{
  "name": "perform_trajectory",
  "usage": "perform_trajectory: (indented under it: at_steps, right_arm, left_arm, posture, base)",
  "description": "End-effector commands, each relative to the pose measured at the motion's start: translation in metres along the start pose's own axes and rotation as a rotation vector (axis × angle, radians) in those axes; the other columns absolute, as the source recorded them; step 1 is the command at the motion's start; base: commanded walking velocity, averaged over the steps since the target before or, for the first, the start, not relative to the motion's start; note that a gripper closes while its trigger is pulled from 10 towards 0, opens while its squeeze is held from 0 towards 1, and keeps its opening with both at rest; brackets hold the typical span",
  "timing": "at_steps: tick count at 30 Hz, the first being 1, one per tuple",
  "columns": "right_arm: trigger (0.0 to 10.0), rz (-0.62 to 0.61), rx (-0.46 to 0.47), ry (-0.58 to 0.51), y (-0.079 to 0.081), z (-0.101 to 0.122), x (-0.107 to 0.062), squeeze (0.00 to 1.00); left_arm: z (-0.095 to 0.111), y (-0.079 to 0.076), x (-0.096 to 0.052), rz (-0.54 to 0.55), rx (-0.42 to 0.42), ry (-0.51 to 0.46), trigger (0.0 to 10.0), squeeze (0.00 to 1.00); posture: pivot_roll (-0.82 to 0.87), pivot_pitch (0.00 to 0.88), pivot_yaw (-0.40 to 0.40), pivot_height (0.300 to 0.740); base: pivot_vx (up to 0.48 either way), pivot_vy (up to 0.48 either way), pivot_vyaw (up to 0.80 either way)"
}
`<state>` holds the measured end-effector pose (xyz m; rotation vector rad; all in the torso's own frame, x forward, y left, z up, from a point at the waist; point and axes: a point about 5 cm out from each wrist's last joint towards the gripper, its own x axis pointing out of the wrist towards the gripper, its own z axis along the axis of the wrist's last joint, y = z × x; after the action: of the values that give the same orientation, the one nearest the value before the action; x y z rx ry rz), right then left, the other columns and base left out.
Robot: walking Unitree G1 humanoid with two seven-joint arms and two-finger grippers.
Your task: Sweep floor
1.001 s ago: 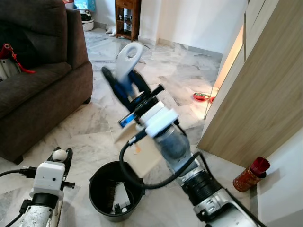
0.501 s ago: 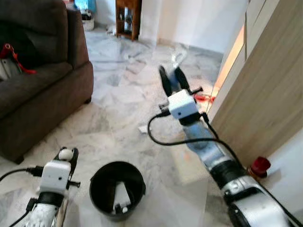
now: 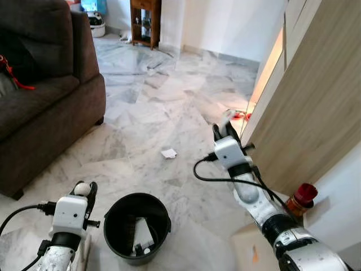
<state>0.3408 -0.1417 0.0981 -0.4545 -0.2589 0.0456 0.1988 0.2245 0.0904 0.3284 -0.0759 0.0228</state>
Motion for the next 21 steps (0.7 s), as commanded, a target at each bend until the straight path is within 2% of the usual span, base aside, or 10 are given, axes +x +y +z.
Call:
perform_trajectory:
  at_steps: [1,6,8,10,21]
  right_arm:
    - [10.0,-0.077,0.105,0.102,-0.013,-0.012,-0.002,0.00]
    - [10.0,-0.155,0.273,0.208,-0.023,-0.027,-0.008,0.00]
    - [10.0,-0.169,0.298,0.226,-0.025,-0.029,-0.009,0.00]
    - [10.0,-0.206,0.404,0.269,-0.031,-0.037,-0.012,0.00]
    - [10.0,-0.168,0.439,0.261,-0.035,-0.045,-0.024,0.00]
  left_arm:
    - [0.002,-0.001,0.002,0.005,0.005,-0.025,10.0,0.00]
    - [-0.001,-0.004,0.006,0.002,-0.007,-0.021,10.0,0.00]
    - [-0.002,-0.005,0.007,0.000,-0.011,-0.020,10.0,0.00]
    - [-0.005,-0.007,0.011,-0.004,-0.029,-0.015,10.0,0.00]
    - [-0.014,-0.016,0.018,-0.013,-0.095,0.008,10.0,0.00]
  posture:
    - [0.15,0.000,-0.102,0.740]
    - [0.14,0.000,-0.100,0.740]
    - [0.14,0.000,-0.098,0.740]
    - [0.14,0.000,-0.091,0.740]
    - [0.13,0.000,-0.080,0.740]
  base:
    - [0.000,0.000,0.00]
    - [0.000,0.000,0.00]
    - [0.000,0.000,0.00]
    - [0.000,0.000,0.00]
    - [0.000,0.000,0.00]
